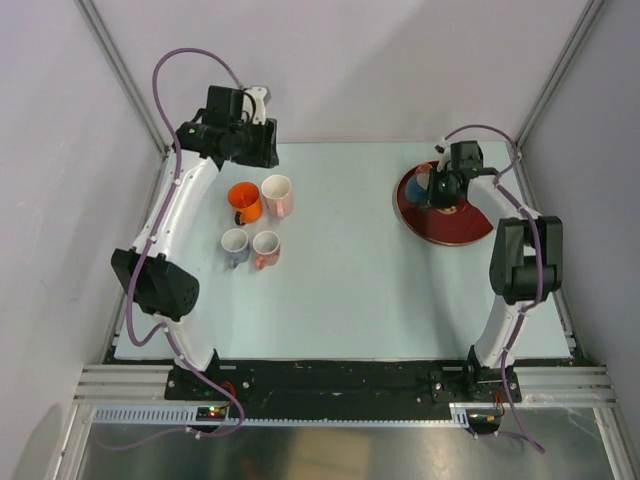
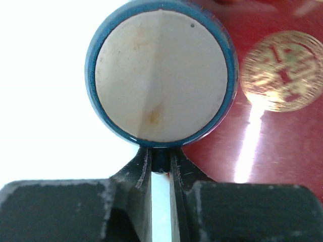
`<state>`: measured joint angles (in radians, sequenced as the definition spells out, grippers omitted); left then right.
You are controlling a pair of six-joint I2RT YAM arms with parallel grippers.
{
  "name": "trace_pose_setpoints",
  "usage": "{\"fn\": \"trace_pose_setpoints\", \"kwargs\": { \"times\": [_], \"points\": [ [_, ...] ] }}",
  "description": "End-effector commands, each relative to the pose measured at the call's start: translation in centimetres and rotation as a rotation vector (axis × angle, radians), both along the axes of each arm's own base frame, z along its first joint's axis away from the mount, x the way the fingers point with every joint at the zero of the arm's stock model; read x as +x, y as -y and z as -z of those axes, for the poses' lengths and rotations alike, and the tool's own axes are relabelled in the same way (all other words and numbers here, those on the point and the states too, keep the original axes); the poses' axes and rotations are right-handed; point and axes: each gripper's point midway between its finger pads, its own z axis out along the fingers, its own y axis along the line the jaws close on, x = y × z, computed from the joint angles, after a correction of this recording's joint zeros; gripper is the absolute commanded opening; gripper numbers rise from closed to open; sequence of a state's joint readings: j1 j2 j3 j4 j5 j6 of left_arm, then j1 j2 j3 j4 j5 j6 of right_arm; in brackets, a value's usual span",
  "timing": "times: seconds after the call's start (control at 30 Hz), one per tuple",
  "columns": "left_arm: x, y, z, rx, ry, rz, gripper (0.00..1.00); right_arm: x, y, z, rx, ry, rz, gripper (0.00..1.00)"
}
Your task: Turn the mug right side up
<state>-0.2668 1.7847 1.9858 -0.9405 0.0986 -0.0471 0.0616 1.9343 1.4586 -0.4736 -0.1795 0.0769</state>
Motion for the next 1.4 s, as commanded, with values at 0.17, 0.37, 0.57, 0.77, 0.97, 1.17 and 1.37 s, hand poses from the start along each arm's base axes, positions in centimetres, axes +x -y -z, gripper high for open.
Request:
{"fn": "trace_pose_setpoints", "kwargs": {
  "times": [0.17,0.37,0.57,0.77,0.97,1.17,1.37],
  "points": [
    [1.3,4.9,-7.5,-0.391,0.069,0.228,0.61,0.6,-9.7,-20.5,0.526,0.408,-0.319,0.00],
    [-1.2,9.9,-11.0,-0.656,0.043,0.618,0.68,0.1,-16.6,-25.2,0.782,0.453,-0.539,0.00],
    [-1.1,10.9,-11.1,-0.722,0.021,0.677,0.70,-0.1,-21.4,-28.6,0.888,0.503,-0.649,0.00],
    [0.0,11.5,-11.1,-0.761,0.014,0.644,0.71,-0.4,-24.5,-29.7,0.919,0.524,-0.719,0.00],
    [1.0,11.9,-10.9,-0.780,0.021,0.613,0.71,-0.4,-25.9,-29.7,0.921,0.529,-0.748,0.00],
    [1.0,11.9,-11.4,-0.787,0.038,0.620,0.71,-0.4,-26.4,-29.5,0.914,0.531,-0.748,0.00],
    [2.1,12.1,-10.9,-0.796,0.043,0.594,0.72,-0.9,-27.5,-29.7,0.916,0.541,-0.786,0.00]
  ]
}}
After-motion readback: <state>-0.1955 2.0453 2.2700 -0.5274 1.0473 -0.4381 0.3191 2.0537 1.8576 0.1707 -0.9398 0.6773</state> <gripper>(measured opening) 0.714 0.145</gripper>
